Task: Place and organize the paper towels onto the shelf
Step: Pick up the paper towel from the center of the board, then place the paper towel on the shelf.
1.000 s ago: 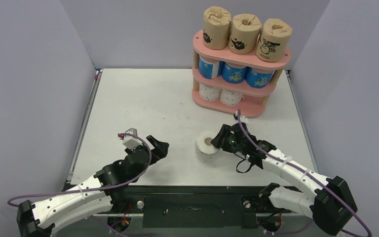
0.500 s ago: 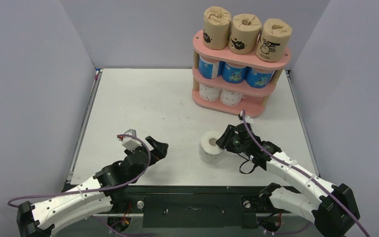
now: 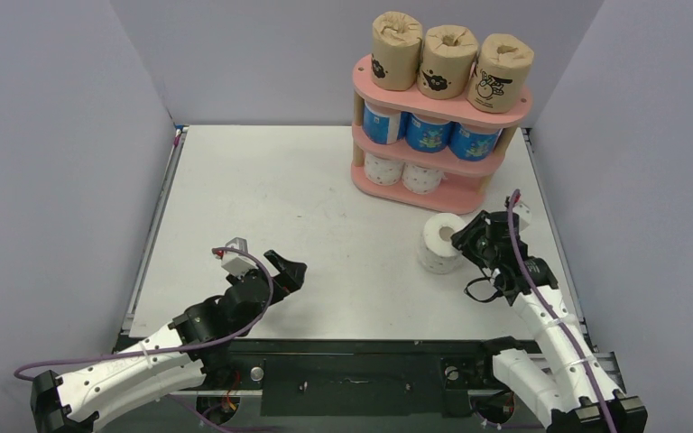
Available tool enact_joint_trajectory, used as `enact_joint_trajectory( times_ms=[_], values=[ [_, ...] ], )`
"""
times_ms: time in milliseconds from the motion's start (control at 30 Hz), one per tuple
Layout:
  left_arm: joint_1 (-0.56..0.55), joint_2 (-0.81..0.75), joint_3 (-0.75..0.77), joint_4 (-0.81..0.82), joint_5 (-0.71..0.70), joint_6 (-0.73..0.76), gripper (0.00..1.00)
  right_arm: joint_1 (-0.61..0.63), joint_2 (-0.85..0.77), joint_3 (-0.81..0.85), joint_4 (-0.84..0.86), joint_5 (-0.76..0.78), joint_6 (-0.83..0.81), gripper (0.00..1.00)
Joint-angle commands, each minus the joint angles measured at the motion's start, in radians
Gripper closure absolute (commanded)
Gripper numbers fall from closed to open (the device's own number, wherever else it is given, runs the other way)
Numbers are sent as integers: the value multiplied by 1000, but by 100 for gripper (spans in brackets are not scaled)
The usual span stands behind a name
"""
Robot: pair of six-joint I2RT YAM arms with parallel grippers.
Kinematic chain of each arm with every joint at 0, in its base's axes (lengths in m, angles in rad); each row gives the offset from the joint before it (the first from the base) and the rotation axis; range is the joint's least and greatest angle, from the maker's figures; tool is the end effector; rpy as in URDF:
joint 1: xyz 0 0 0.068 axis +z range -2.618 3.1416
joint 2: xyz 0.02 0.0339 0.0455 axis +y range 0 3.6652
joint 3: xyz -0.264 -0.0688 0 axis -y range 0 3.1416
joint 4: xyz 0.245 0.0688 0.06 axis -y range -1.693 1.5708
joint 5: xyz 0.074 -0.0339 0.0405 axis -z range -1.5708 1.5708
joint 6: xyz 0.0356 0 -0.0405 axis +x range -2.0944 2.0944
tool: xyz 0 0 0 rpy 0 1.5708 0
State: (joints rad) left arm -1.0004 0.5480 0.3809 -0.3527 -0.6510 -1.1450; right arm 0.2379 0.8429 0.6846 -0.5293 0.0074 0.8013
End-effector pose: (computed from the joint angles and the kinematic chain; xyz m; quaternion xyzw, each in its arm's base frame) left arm 0.0911 -0.1020 0.2186 -0.2192 0.8059 -0.2854 0.4701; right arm 0.1754 0.0423 0.2617 0.2528 0.8680 0.2093 0.3726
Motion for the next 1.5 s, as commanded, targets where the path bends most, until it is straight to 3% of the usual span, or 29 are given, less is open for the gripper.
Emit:
enact_joint_trajectory(
  times_ms=[0,367,567,1033,1467],
  values=[
    [2,-9,2,14,-14,-4,4,-126,-24,19,17,1,51,73],
    [2,1,6,32,16,16,3,-296,75,51,89,-25,161,74],
    [2,4,-2,41,51,18,4,-302,95,33,216,13,241,75],
    [2,-6,-33,52,91,-1,4,-302,244,199,222,108,232,75],
    [0,-12,-42,47,120,-9,4,-295,343,211,256,126,237,76]
  ],
)
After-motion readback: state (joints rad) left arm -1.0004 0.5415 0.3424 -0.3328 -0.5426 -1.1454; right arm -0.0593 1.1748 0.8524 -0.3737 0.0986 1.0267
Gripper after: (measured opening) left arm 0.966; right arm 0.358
